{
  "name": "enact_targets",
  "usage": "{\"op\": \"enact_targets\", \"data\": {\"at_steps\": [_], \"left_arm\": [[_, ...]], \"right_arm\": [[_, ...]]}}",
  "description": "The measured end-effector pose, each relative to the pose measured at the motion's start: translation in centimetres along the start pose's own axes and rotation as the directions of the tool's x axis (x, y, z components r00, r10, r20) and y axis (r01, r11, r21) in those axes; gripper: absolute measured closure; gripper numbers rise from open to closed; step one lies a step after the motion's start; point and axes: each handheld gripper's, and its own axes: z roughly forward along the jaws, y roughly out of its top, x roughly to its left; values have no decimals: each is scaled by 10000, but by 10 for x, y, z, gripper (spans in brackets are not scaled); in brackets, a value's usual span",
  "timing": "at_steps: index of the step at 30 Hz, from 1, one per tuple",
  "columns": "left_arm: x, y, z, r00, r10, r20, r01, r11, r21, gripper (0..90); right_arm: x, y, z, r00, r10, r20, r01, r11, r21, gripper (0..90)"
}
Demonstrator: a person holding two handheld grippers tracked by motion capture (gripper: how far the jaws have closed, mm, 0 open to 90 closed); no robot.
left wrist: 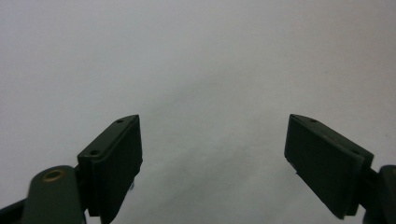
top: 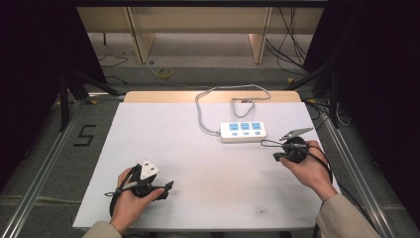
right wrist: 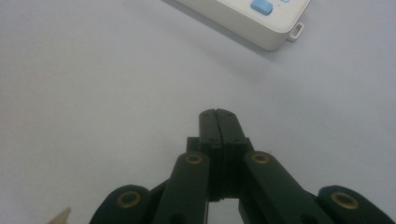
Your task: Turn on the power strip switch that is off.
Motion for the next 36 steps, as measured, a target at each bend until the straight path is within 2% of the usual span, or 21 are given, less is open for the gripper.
{"op": "enact_targets", "data": {"at_steps": [20, 36], "left_arm": [[-1, 0, 1, 10000, 45, 28, -45, 10000, 13, 193], [-1, 0, 1, 10000, 61, 22, -61, 10000, -26, 194]], "right_arm": [[-8, 21, 6, 10000, 41, 36, -42, 9999, 166, 900], [-14, 31, 12, 9999, 135, 98, -138, 9993, 340, 900]]}}
